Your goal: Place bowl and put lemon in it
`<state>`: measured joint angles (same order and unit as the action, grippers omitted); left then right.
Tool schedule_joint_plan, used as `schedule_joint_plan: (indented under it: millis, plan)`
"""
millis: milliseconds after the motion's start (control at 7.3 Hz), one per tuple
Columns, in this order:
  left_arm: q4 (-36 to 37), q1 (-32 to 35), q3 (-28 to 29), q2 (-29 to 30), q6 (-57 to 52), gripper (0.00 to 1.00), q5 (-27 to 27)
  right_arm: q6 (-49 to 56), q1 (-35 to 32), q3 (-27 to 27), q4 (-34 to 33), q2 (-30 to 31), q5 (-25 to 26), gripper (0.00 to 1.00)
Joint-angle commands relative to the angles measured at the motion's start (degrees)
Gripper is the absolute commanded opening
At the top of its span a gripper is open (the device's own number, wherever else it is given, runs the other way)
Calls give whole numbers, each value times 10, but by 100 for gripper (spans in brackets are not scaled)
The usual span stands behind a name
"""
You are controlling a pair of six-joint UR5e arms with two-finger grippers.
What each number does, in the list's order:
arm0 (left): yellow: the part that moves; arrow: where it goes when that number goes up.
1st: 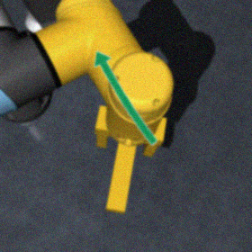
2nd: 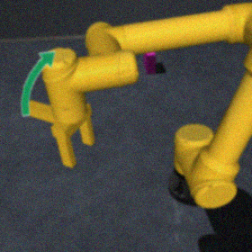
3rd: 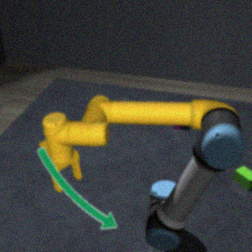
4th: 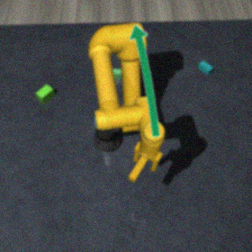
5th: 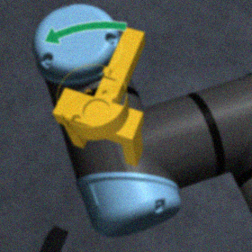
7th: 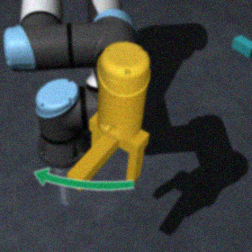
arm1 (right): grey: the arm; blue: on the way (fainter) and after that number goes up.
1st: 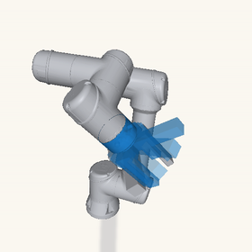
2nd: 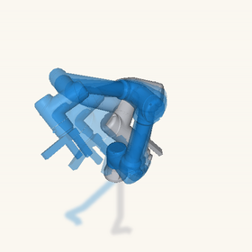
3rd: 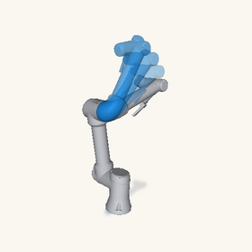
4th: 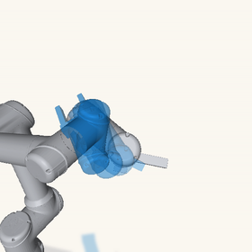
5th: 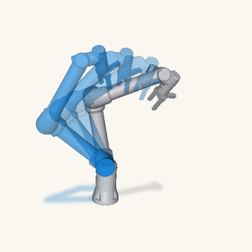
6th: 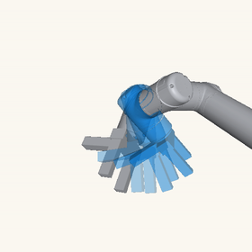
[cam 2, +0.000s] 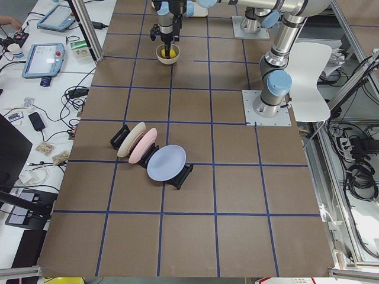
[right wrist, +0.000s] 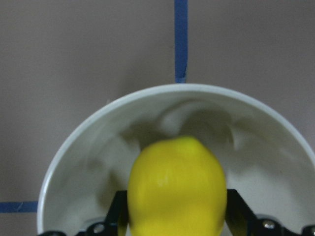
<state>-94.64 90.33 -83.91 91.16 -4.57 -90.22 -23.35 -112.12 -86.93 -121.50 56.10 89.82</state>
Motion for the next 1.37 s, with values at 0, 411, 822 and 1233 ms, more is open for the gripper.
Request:
schedule_joint_plan:
  millis: [0, 411, 822, 1233]
  plan:
    - [1, 0, 0, -1, 0, 100, 1, 1, -2, -2, 7, 36, 1, 100]
    - [0, 0, -1, -3, 0, 100, 1, 22, 22, 5, 152, 177, 20, 100]
    - [0, 0, -1, -3, 0, 100, 1, 139, 175, 7, 280, 309, 13, 100]
    - [1, -1, 5, -2, 0, 100, -1, 166, 203, 7, 326, 337, 11, 100]
